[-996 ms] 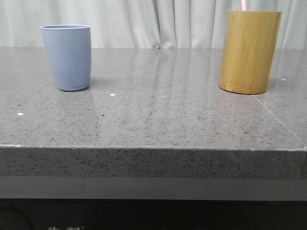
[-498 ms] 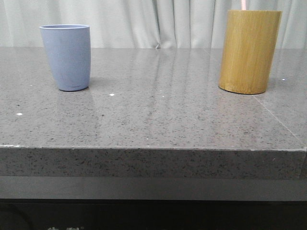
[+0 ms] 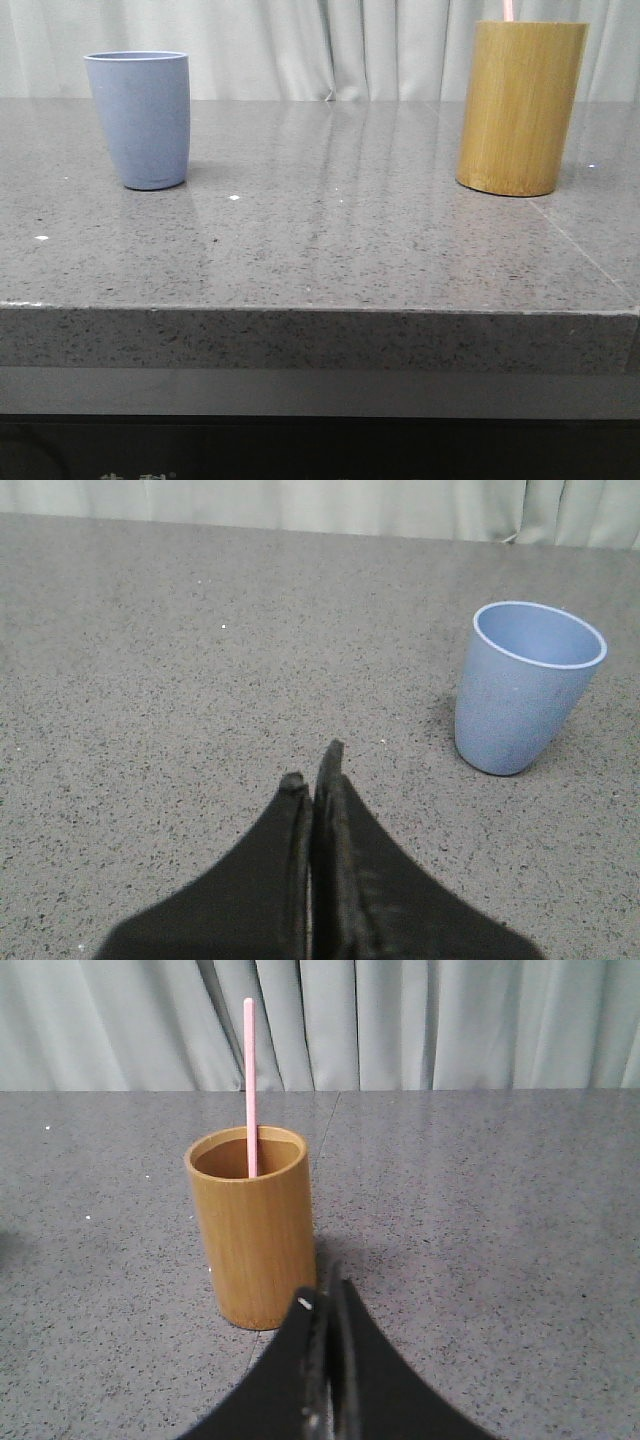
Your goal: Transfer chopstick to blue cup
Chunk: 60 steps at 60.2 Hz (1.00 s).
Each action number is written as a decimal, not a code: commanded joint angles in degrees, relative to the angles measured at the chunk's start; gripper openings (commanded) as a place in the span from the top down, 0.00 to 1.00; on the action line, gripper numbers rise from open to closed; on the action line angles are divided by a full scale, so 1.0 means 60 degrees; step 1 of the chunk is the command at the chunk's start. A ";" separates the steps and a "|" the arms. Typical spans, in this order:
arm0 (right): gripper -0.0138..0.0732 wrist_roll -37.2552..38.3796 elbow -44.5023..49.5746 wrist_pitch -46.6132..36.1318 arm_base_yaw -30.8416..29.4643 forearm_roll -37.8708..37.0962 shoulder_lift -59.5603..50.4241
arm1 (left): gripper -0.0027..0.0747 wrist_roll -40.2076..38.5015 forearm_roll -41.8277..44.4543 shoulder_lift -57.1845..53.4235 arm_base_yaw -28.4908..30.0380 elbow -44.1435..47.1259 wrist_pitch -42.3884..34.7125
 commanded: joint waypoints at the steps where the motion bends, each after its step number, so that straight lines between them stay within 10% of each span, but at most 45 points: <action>1: 0.91 -0.0040 -0.0367 -0.0838 -0.0074 0.0014 0.0131 | 0.99 -0.0006 -0.0010 0.0133 0.0013 -0.0366 -0.0865; 12: 0.85 -0.0040 -0.0367 -0.0830 -0.0074 0.0014 0.0131 | 0.84 -0.0006 -0.0010 0.0133 0.0013 -0.0366 -0.0901; 29: 0.23 -0.0040 -0.0367 -0.0798 -0.0074 0.0014 0.0131 | 0.05 -0.0006 -0.0010 0.0133 0.0013 -0.0366 -0.1154; 35: 0.07 -0.0040 -0.0367 -0.0798 -0.0074 0.0014 0.0131 | 0.08 -0.0026 -0.0028 0.0133 0.0013 -0.0366 -0.1401; 60: 0.09 -0.0040 -0.0367 -0.0798 -0.0074 0.0014 0.0131 | 0.16 -0.0027 -0.0444 0.3027 -0.0221 -0.3561 0.1913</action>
